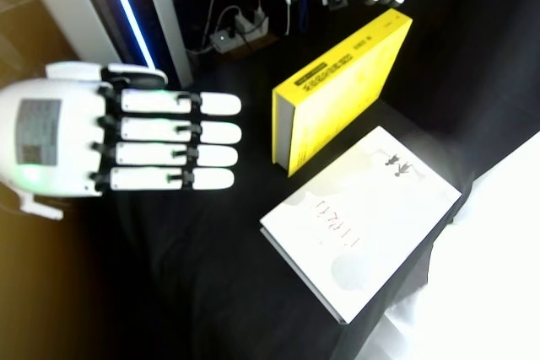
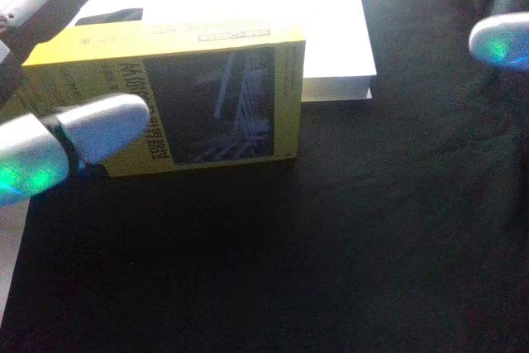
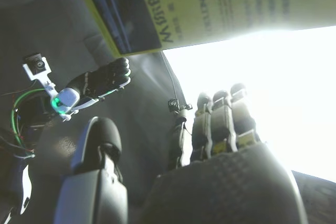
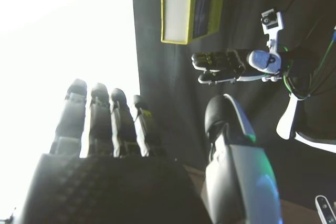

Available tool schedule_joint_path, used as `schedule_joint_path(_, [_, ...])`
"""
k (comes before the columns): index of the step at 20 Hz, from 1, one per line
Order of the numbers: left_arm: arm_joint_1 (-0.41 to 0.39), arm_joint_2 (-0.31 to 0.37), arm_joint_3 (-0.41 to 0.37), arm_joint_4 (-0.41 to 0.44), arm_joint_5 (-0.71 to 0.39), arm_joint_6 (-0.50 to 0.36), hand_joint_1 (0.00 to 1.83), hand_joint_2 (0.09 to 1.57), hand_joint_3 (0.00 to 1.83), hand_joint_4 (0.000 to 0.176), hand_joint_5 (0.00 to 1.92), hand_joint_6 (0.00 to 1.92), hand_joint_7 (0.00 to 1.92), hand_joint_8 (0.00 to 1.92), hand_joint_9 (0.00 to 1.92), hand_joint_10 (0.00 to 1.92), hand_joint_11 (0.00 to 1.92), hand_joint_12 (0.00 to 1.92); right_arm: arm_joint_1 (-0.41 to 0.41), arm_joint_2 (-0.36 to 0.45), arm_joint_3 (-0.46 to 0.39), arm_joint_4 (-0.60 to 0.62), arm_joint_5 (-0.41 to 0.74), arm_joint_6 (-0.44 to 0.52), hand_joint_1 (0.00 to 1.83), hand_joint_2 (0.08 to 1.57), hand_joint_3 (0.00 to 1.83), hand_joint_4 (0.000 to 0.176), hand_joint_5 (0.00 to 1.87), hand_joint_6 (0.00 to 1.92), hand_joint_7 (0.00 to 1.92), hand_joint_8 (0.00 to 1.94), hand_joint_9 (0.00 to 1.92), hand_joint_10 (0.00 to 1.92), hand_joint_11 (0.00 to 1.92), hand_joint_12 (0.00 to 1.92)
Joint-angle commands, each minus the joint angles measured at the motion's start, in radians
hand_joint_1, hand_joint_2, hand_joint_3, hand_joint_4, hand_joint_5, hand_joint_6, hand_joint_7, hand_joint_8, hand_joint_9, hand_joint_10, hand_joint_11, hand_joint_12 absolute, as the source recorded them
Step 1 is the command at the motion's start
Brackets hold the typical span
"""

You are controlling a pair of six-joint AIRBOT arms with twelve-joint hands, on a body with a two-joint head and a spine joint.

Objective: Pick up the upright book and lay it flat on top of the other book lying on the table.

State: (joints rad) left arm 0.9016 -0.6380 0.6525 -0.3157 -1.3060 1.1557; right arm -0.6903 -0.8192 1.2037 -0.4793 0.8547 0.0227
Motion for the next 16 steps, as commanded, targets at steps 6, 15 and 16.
schedule_joint_path(6, [-0.012, 0.011, 0.038, -0.108, -0.132, -0.003, 0.46, 1.17, 0.00, 0.145, 0.00, 0.00, 0.00, 0.00, 0.00, 0.00, 0.00, 0.00, 0.009, -0.015, 0.010, 0.054, 0.101, 0.008, 0.00, 1.38, 0.05, 0.023, 0.00, 0.00, 0.00, 0.00, 0.00, 0.00, 0.00, 0.00])
schedule_joint_path(15, [-0.056, -0.045, 0.149, -0.271, 0.078, -0.003, 0.77, 1.09, 0.00, 0.067, 0.02, 0.01, 0.00, 0.00, 0.00, 0.00, 0.01, 0.01, 0.008, -0.023, 0.013, 0.054, 0.100, 0.023, 0.00, 1.41, 0.02, 0.000, 0.00, 0.00, 0.00, 0.00, 0.00, 0.00, 0.00, 0.00])
schedule_joint_path(16, [-0.075, -0.063, 0.169, -0.276, 0.119, -0.003, 0.79, 1.07, 0.00, 0.106, 0.04, 0.01, 0.00, 0.00, 0.00, 0.00, 0.00, 0.00, 0.008, -0.023, 0.013, 0.054, 0.100, 0.026, 0.00, 1.41, 0.02, 0.000, 0.00, 0.00, 0.00, 0.00, 0.00, 0.00, 0.00, 0.00])
